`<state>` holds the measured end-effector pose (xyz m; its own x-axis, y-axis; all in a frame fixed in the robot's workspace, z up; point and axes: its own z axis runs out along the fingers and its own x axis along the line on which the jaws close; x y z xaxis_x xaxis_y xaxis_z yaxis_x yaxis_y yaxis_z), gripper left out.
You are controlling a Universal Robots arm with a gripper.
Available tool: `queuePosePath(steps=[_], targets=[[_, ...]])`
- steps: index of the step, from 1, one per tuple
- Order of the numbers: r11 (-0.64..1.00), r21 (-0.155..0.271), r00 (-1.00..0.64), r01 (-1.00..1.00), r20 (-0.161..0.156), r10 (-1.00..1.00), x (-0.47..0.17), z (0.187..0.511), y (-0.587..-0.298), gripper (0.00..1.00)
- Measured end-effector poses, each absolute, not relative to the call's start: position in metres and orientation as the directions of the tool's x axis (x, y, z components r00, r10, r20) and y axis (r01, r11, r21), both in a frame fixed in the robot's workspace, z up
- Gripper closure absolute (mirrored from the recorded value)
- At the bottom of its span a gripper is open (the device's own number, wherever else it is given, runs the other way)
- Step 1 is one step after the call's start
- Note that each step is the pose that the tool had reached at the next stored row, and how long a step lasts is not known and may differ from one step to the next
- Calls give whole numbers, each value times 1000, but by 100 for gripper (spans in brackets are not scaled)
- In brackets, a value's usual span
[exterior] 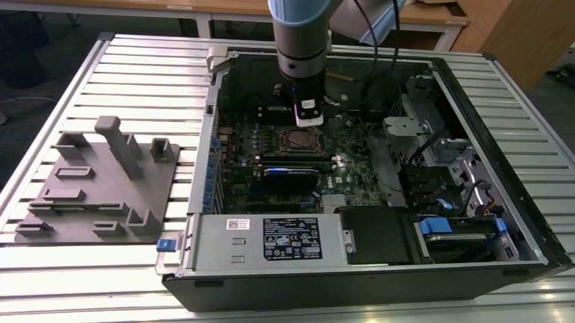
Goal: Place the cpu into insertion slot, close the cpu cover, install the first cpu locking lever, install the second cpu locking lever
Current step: 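Install the first cpu locking lever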
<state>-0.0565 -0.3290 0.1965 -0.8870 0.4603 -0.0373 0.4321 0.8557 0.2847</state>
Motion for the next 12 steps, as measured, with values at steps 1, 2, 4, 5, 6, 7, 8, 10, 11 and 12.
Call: queuePosePath(steps=[1, 2, 4, 5, 6, 7, 8, 10, 11, 12], targets=[[856, 285, -887, 432, -37, 460, -57, 197, -329, 89], [856, 285, -887, 432, -38, 460, -57, 197, -329, 89], [856, 285, -887, 432, -39, 460, -57, 196, -329, 89], [856, 285, -887, 431, -40, 460, -57, 196, -329, 89], [857, 283, -887, 431, -42, 460, -57, 196, -329, 89], [857, 282, -887, 431, -44, 460, -57, 195, -329, 89], [858, 279, -887, 431, -46, 460, -57, 195, -329, 89], [861, 270, -887, 430, -52, 459, -57, 194, -329, 89], [863, 265, -887, 430, -54, 459, -57, 194, -329, 89], [864, 262, -887, 430, -56, 459, -57, 193, -329, 89]])
